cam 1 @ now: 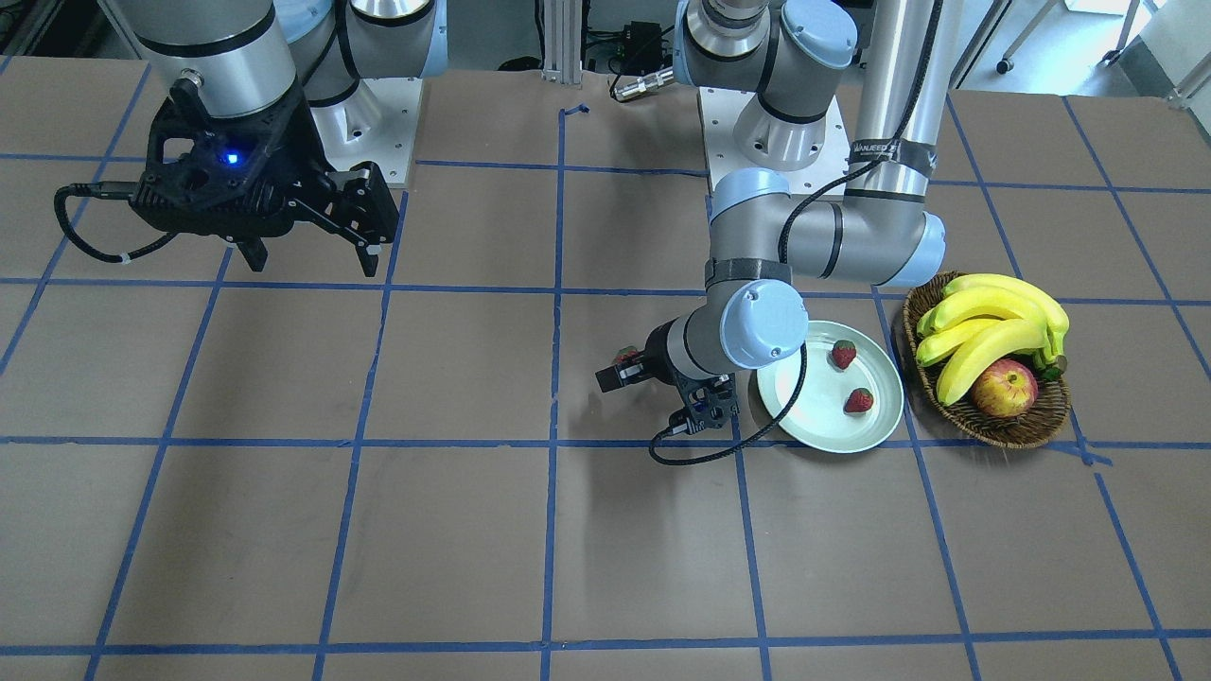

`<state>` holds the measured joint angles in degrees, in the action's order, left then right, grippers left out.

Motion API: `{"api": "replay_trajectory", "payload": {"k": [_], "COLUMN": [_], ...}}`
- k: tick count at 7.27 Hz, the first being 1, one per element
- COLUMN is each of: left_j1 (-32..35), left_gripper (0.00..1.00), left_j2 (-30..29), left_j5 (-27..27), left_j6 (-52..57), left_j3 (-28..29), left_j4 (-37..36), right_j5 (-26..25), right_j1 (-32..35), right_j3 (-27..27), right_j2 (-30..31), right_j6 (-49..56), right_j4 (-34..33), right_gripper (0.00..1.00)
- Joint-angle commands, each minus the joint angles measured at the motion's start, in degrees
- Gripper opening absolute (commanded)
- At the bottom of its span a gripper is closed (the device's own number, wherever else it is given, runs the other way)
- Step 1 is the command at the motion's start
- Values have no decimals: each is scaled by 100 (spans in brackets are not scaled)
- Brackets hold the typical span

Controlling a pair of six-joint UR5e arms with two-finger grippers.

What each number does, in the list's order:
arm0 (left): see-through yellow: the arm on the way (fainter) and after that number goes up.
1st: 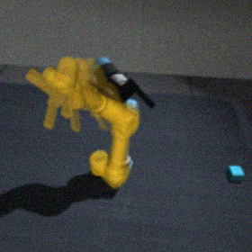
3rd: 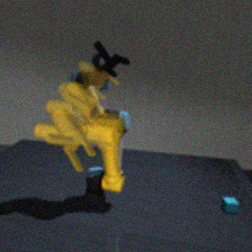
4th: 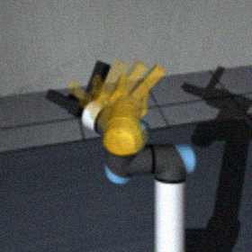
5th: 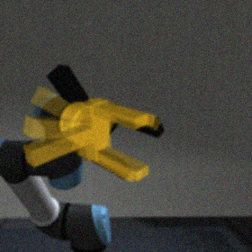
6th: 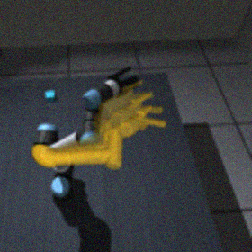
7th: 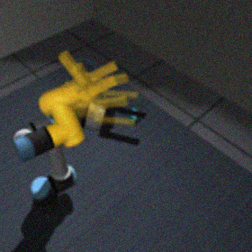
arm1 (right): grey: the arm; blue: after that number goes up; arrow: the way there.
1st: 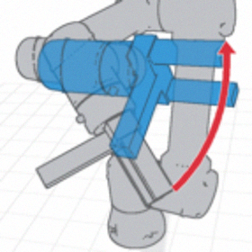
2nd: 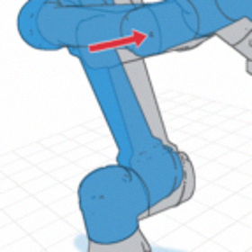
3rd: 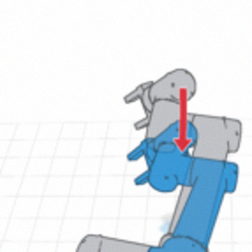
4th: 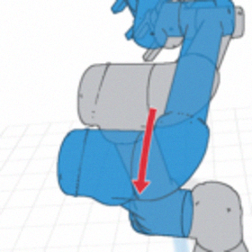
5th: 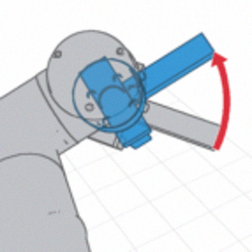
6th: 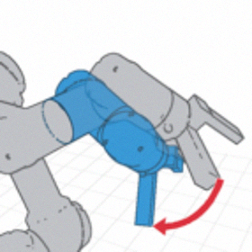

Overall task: Collect all strawberries into plate
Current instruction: 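Reach the left gripper to the last strawberry and grasp it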

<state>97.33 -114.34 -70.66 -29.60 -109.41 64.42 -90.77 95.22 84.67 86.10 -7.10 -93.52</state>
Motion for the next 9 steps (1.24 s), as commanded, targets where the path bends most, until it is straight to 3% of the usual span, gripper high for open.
{"api": "replay_trajectory", "payload": {"k": [1, 2, 6, 8, 9], "left_j1": [93, 93, 58, -230, -624], "left_gripper": [36, 0, 0, 0, 0], "left_j2": [-27, -27, 157, 237, 289], "left_j5": [0, -9, -131, -1373, -1441], "left_j6": [6, -2, 33, 364, 863], "left_j3": [-10, -2, 234, 901, 991], "left_j4": [0, 0, -18, 122, 271], "right_j5": [-2, -2, -11, -20, -11], "right_j1": [5, -4, -21, 5, 14], "right_j3": [6, 6, 15, 41, 50], "right_j2": [-6, 3, -5, 21, 21], "right_j6": [-2, 15, 24, 42, 33], "right_j4": [1, 1, 1, 27, 18], "right_gripper": [100, 100, 100, 100, 100]}}
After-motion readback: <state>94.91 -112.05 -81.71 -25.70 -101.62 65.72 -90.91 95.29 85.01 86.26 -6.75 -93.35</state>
